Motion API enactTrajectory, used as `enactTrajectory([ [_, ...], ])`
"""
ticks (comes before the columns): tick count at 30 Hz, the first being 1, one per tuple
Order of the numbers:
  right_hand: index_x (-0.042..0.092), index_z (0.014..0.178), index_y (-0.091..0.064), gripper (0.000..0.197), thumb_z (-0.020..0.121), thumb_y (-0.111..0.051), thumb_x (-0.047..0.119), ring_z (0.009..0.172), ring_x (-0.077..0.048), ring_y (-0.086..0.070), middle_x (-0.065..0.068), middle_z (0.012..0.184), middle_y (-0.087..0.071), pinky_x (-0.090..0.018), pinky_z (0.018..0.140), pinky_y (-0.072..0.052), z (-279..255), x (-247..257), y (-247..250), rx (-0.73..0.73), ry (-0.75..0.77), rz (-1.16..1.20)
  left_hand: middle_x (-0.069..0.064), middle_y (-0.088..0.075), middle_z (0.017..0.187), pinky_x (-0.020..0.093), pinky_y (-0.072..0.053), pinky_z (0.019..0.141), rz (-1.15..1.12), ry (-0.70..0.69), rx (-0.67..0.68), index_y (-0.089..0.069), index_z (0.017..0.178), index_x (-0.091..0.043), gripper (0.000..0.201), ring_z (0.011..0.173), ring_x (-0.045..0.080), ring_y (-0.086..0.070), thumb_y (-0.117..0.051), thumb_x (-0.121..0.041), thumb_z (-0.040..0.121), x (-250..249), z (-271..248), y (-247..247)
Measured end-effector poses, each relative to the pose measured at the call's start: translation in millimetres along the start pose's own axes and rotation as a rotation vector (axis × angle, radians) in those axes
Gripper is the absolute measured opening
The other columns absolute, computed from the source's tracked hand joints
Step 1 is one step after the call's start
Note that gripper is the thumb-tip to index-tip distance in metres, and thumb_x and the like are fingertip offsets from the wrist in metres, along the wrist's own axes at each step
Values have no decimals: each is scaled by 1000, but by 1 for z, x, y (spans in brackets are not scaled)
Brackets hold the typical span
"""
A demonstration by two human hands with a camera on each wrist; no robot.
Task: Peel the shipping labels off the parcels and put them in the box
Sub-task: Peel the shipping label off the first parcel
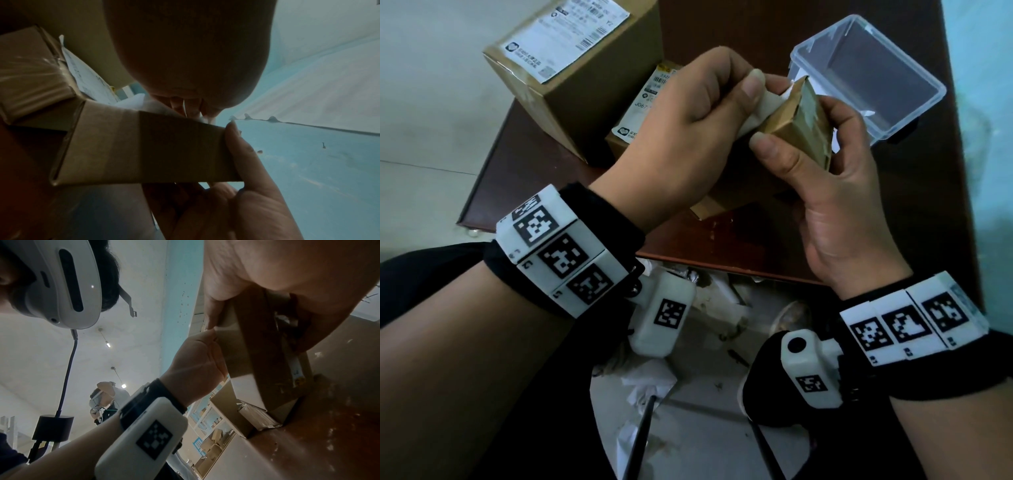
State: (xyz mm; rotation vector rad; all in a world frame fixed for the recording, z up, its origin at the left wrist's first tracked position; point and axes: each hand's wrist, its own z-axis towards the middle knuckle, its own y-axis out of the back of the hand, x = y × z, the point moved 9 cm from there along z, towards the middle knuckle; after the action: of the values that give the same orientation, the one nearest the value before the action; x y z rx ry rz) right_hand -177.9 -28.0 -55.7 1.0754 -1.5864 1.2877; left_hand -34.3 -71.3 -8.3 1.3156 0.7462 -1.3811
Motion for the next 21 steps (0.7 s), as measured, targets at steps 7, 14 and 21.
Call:
enactTrajectory([
  [7, 18, 138, -54, 74, 75, -92, 14, 126, -25, -70, -13, 141, -64, -46, 103, -61, -2, 2, 3, -53, 7, 12, 13, -77, 118, 39, -63, 92, -304, 287, -12, -61, 103, 0, 22, 108, 28, -74, -44, -12, 112, 15, 0, -3],
  [14, 14, 142, -43, 85, 76, -96, 8, 128, -21, -69, -15, 141, -63, -42, 104, -61, -1, 9, 4, -45, 151, -181, 21, -74, 119, 45, -61, 96, -255, 179, -23, -70, 103, 2, 36, 112, 32, -73, -42, -20, 112, 5, 0, -5],
  [21, 7, 148, -40, 96, 74, -99, 21, 135, -22, -63, -14, 145, -58, -45, 109, -57, 0, 14, 5, -25, 271, -322, 4, -77, 113, 26, -63, 81, -38, 43, 4, -72, 124, -2, 27, 99, 7, -76, -67, -17, 102, -4, -4, -2],
])
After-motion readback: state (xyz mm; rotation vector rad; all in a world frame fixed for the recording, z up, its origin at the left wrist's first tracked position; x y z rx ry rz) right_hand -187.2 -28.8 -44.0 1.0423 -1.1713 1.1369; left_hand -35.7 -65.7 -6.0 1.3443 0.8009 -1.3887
